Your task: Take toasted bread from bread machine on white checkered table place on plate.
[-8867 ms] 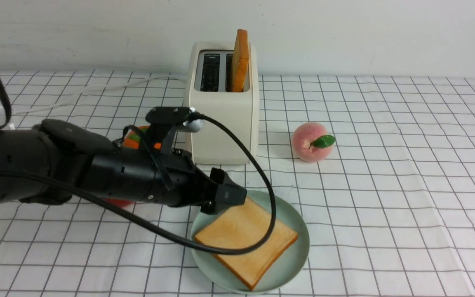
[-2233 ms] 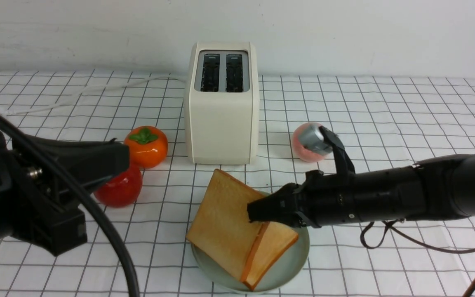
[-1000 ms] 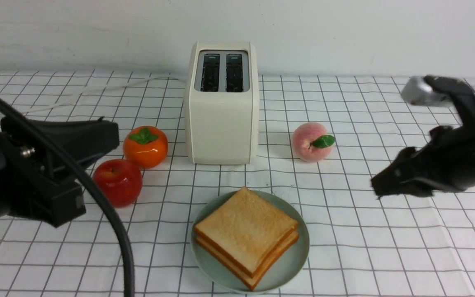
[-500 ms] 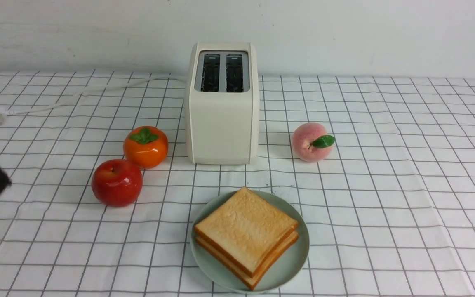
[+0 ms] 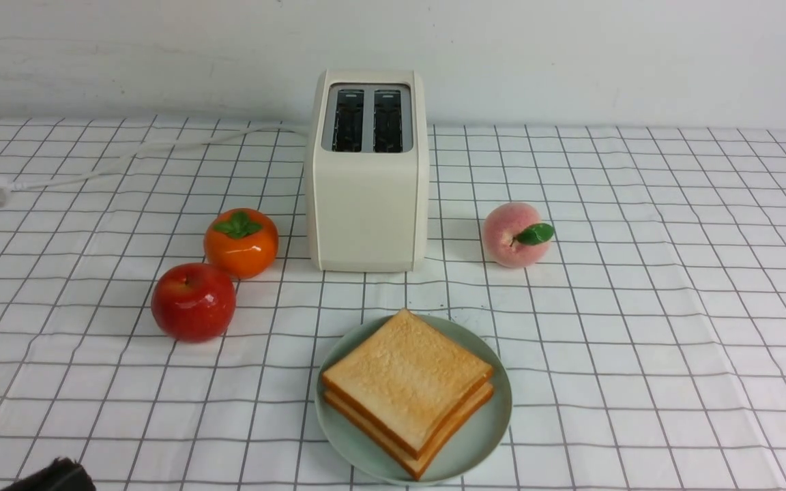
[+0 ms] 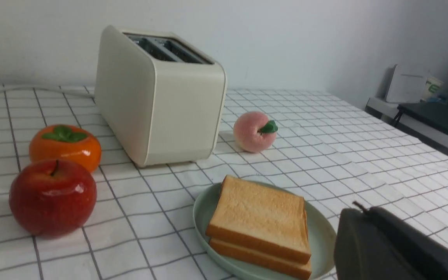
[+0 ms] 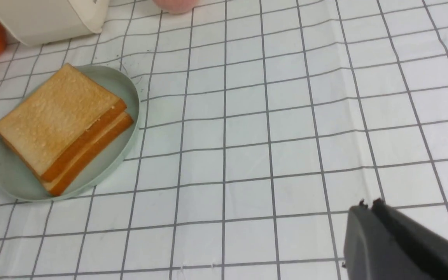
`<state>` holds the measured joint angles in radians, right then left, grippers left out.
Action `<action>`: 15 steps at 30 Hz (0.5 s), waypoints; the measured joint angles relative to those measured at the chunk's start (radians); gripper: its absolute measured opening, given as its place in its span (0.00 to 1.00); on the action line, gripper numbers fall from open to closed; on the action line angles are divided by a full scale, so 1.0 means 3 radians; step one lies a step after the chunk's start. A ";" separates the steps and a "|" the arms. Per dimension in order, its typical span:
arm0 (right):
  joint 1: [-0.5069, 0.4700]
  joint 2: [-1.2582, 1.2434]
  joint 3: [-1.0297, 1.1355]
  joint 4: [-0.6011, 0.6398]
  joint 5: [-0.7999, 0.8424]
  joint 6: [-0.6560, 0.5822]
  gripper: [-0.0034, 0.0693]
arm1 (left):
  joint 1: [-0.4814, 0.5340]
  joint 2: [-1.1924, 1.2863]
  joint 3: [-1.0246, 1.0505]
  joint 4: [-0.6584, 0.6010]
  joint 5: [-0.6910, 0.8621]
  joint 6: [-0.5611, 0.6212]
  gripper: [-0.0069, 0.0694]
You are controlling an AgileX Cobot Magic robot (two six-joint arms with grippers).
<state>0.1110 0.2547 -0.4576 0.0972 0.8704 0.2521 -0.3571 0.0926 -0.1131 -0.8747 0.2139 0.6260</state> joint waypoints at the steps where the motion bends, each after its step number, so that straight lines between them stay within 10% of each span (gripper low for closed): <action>1: 0.0000 0.0000 0.0063 0.0000 -0.0040 0.0014 0.04 | 0.0000 0.0000 0.0034 0.0000 0.0000 0.0000 0.07; 15: -0.0063 -0.0216 0.0269 -0.0164 -0.0495 -0.0033 0.05 | 0.0000 0.0000 0.0116 0.0000 0.0000 0.0000 0.07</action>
<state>0.0922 0.1898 -0.3769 0.0480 0.7219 0.2421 -0.3571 0.0926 -0.0783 -0.8747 0.2139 0.6260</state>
